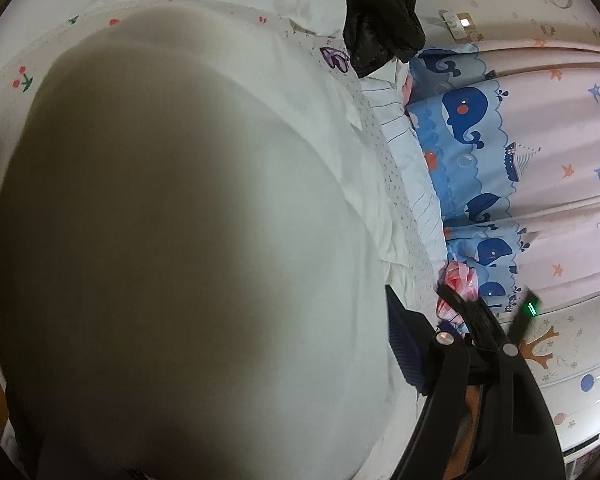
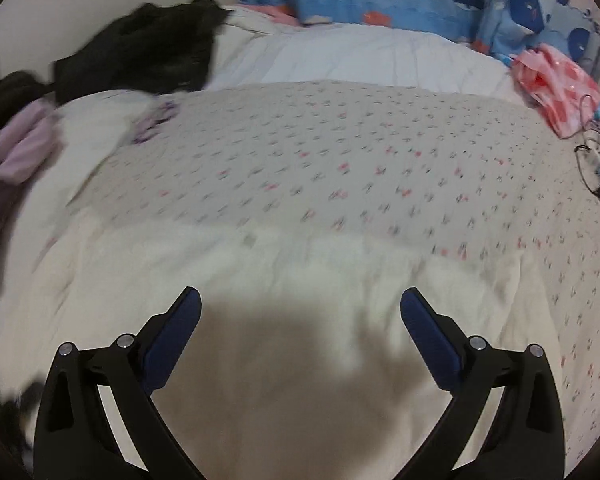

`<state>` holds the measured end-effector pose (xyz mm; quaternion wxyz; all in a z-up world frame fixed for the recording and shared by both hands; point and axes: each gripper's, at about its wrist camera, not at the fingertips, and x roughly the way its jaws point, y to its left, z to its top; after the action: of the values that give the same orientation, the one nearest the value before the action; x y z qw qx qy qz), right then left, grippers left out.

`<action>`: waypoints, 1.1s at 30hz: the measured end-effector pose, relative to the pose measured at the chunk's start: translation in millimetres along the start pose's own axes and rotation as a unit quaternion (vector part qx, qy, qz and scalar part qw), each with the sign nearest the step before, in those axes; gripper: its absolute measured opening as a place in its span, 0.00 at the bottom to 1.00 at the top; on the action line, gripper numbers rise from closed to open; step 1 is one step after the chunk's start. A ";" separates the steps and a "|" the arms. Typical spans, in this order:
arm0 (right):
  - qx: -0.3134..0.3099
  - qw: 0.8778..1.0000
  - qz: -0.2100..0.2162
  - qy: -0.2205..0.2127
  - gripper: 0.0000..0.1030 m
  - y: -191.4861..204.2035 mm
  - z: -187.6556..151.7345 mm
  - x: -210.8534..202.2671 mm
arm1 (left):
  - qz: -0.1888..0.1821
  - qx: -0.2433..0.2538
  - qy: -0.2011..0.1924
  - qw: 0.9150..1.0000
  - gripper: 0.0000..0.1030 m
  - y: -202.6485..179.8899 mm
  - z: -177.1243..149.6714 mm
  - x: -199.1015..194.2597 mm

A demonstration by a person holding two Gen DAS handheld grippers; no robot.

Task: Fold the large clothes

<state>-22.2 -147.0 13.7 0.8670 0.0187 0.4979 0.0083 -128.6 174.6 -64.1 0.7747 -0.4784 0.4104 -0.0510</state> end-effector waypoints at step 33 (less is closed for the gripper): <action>-0.119 0.988 0.092 -0.032 0.94 3.1 -126.9 -64.7 | -0.042 -0.031 -0.013 0.999 0.73 34.0 -19.5 -16.5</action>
<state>-164.4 -143.0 5.8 0.8743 -0.0385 0.4612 0.1464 -163.4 187.0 -85.0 0.7620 -0.5198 0.3808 -0.0647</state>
